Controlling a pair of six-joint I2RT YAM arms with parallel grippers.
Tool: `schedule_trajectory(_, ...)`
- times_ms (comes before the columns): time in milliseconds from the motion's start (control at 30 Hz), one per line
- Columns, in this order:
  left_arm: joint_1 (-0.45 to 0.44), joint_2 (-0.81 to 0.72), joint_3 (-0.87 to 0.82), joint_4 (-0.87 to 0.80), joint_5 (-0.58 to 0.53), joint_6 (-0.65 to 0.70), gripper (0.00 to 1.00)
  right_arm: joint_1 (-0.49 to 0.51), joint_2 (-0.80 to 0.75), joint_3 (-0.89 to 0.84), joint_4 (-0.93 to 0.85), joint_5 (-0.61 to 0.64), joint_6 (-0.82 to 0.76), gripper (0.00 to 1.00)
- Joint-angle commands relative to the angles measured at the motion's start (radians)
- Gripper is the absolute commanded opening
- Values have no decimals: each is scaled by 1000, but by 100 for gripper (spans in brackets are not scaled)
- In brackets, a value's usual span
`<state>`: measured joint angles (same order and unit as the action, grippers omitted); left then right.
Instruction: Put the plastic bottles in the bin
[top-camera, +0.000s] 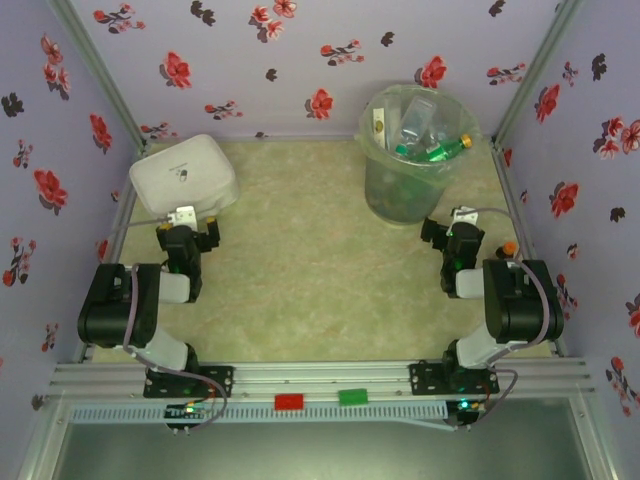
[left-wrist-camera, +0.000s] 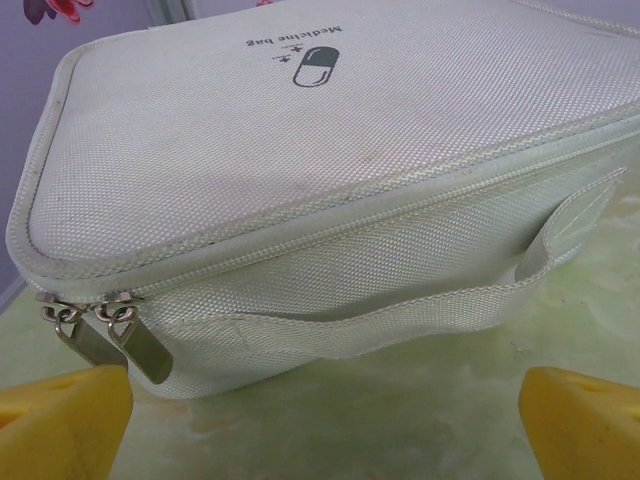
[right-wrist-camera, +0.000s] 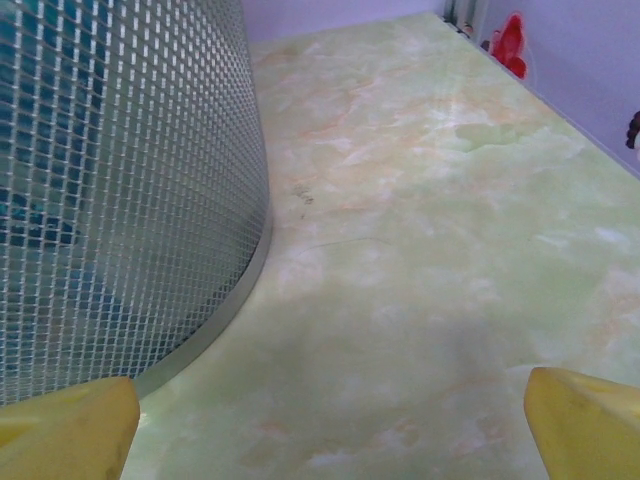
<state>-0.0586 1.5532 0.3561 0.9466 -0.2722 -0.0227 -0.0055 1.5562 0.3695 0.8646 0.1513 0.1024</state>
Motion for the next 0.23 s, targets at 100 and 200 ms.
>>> schedule_trajectory(100, 9, 0, 18, 0, -2, 11, 100, 6, 6, 30, 4, -35, -17, 99)
schedule_trajectory(200, 21, -2, 23, -12, -1, -2, 100, 6, 5, 26, 8, -35, -17, 99)
